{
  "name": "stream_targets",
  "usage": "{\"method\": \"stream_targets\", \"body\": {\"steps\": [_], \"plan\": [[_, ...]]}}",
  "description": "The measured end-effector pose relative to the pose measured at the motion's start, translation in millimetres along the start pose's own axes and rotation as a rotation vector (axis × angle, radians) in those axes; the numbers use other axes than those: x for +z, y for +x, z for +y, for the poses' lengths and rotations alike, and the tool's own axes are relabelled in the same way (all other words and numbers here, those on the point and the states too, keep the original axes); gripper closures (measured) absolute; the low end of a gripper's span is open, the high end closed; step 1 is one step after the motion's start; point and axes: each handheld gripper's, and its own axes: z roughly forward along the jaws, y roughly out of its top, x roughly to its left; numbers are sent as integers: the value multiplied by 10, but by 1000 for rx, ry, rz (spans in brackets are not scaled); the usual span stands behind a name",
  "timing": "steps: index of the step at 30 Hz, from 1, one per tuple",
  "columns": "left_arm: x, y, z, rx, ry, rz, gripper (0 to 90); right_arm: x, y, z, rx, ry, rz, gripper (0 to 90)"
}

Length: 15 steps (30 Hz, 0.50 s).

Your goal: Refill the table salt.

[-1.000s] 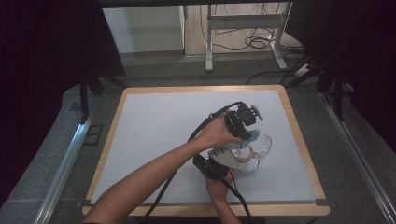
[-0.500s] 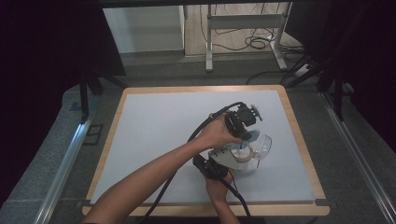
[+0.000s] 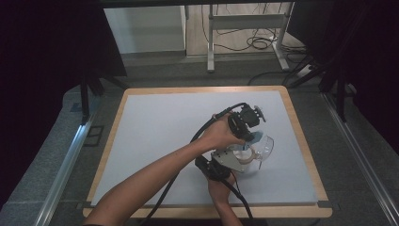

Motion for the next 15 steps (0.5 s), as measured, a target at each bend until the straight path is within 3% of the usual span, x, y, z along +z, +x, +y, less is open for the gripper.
{"method": "stream_targets", "body": {"steps": [15], "plan": [[2,-8,18,2,2,-1,898,-6,-11,12,3,-1,-2,457]]}}
